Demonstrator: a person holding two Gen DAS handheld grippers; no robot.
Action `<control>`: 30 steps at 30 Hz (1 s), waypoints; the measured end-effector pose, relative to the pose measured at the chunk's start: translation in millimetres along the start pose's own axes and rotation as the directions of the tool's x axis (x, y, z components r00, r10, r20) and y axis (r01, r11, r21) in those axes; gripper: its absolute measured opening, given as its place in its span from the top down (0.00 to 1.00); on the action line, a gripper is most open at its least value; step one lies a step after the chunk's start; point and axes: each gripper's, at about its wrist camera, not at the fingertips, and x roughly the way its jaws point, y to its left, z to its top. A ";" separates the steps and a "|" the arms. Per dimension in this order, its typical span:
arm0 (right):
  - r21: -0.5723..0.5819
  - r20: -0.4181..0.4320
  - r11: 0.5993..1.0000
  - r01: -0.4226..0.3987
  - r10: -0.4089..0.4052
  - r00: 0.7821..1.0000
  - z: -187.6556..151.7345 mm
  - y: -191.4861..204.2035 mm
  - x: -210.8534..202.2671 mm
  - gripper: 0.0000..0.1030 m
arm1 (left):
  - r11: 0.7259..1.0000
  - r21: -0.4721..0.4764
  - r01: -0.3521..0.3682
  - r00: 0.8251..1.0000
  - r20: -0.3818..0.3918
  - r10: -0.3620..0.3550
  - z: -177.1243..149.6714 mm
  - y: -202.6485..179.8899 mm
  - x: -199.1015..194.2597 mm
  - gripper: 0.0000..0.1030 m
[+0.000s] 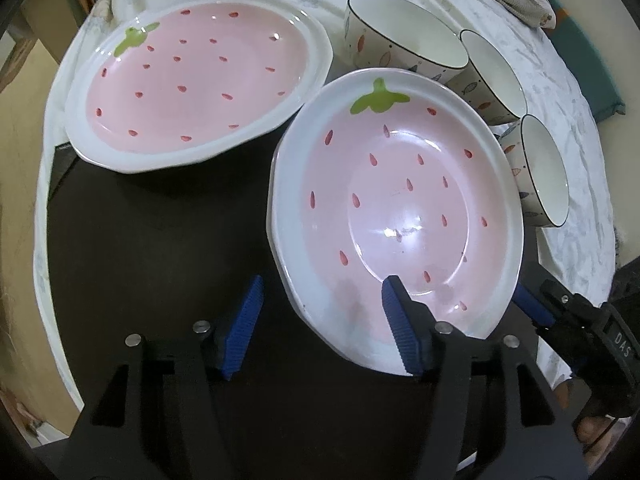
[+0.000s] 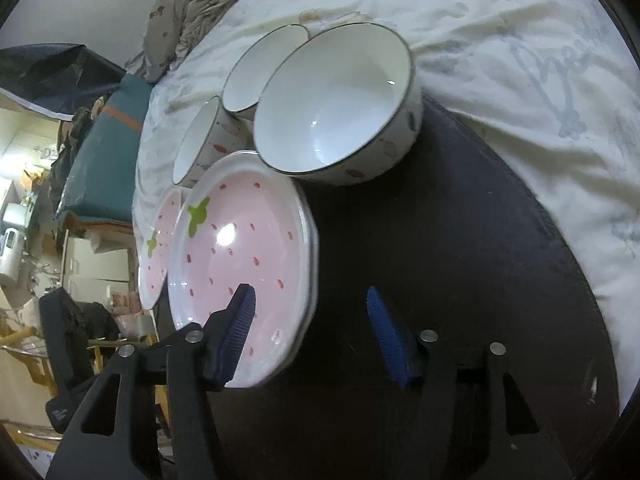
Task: Organize plates and bowls
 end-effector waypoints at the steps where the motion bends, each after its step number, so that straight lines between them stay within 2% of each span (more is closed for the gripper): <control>1: 0.003 -0.006 1.000 -0.010 0.010 1.000 0.9 0.7 2.4 0.40 | 1.000 -0.003 -0.002 1.000 0.000 0.002 0.6 0.7 0.9 0.44; 5: -0.009 -0.047 1.000 -0.022 0.022 0.999 2.4 5.4 18.7 0.43 | 1.000 -0.007 -0.012 0.999 0.035 0.012 -1.6 5.7 0.4 0.44; 7: -0.033 -0.065 0.999 -0.015 0.013 0.998 1.4 9.4 26.8 0.53 | 1.000 -0.006 -0.001 1.000 0.027 0.001 -1.3 7.3 2.2 0.45; 11: -0.046 -0.091 0.999 -0.004 -0.001 0.996 -2.2 10.3 38.4 0.65 | 1.000 -0.019 0.007 1.000 -0.006 -0.007 0.3 11.7 10.0 0.59; 12: -0.043 -0.100 0.999 -0.006 0.002 0.995 -2.9 9.3 41.1 0.67 | 0.999 -0.027 0.019 1.000 -0.008 -0.020 0.0 12.3 11.5 0.60; 17: -0.066 -0.118 0.998 0.006 -0.014 0.993 -5.2 10.3 47.4 0.70 | 0.999 -0.017 0.027 1.000 0.016 -0.027 0.3 7.0 15.3 0.61; 18: -0.071 -0.112 0.997 0.011 -0.019 0.993 -5.6 10.4 47.2 0.73 | 0.999 -0.018 0.035 0.999 0.016 -0.035 0.0 6.6 14.9 0.67; 20: -0.085 -0.107 0.996 0.023 -0.032 0.994 -5.8 10.8 46.9 0.77 | 0.998 -0.038 0.049 0.999 0.005 -0.049 1.4 6.4 14.9 0.70; 24: -0.096 -0.101 0.995 0.023 -0.032 0.994 -5.7 10.8 44.5 0.78 | 0.998 -0.050 0.046 0.999 0.019 -0.045 -0.6 9.2 10.0 0.75; 27: -0.152 -0.061 0.986 0.073 -0.083 0.995 -11.6 19.3 40.6 0.77 | 1.000 -0.020 0.021 0.999 0.031 -0.020 -5.6 5.5 6.8 0.77; 30: -0.144 -0.057 0.986 0.088 -0.097 0.994 -18.8 19.4 36.9 0.77 | 1.000 -0.015 0.023 1.000 0.016 -0.023 -11.7 7.6 3.2 0.78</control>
